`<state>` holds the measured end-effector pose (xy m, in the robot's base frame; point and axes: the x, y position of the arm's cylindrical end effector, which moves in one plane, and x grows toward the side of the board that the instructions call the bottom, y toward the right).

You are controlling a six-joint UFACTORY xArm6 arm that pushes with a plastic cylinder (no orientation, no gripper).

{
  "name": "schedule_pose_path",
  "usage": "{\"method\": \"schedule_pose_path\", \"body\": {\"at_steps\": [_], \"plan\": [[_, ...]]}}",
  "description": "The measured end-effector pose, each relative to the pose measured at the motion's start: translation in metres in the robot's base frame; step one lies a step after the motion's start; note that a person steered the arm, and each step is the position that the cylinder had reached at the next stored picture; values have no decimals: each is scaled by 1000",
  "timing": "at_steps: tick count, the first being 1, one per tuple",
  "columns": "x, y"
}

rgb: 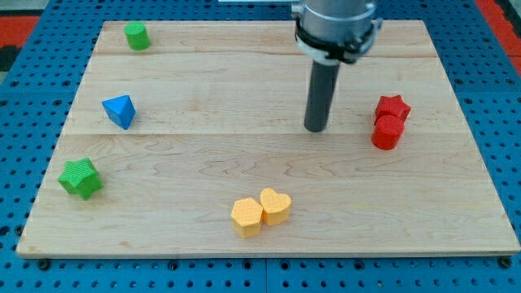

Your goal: Slide blue cube slightly left

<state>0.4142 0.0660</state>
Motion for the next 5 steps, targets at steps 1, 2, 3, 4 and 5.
{"method": "schedule_pose_path", "body": {"at_steps": [1,2,3,4,5], "plan": [[-47,-11],[-80,31],[-124,103],[-162,139],[-182,125]]}}
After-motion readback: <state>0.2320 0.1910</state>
